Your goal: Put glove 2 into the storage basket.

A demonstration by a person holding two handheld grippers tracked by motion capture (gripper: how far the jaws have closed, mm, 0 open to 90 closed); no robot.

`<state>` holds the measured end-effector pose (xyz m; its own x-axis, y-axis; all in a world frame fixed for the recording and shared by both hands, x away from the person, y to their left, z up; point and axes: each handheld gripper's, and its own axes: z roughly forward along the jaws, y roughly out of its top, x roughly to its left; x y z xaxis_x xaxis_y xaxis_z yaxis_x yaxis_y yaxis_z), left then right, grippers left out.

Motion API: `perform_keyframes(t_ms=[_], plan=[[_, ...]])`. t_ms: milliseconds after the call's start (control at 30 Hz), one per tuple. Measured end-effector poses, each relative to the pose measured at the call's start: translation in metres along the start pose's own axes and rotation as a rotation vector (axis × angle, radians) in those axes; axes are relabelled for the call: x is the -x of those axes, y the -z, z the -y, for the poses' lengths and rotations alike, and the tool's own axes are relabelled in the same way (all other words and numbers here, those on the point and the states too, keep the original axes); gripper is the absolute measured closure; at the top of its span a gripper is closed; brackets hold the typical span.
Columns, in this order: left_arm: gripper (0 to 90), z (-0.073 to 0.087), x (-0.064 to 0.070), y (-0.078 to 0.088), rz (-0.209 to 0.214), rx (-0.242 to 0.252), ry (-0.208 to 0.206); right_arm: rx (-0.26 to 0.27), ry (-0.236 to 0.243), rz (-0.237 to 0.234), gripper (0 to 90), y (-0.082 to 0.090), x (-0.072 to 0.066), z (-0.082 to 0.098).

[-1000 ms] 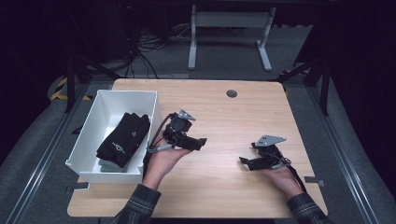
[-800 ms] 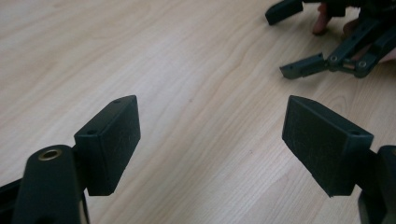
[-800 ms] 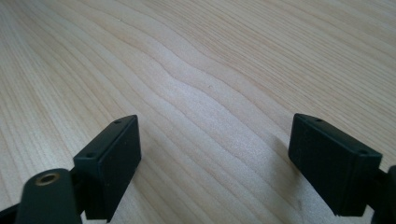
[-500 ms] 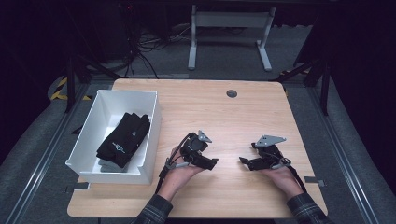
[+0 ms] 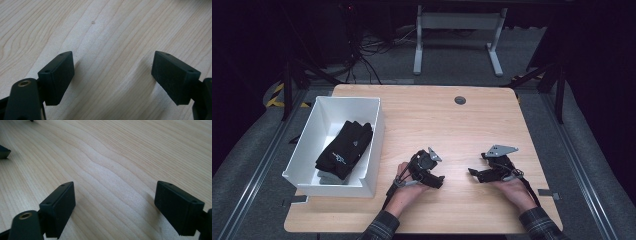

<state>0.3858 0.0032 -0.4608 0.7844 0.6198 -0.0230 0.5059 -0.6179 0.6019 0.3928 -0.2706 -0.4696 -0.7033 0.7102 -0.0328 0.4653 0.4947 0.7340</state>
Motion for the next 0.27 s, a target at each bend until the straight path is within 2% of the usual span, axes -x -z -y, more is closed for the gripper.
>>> perform_keyframes(t_ms=[267], plan=[[18.6, 0.0004, 0.0000, -0.0001, 0.003, 0.001, -0.002, 0.000, 0.000, 0.000, 17.6, 0.0000, 0.0000, 0.0000]])
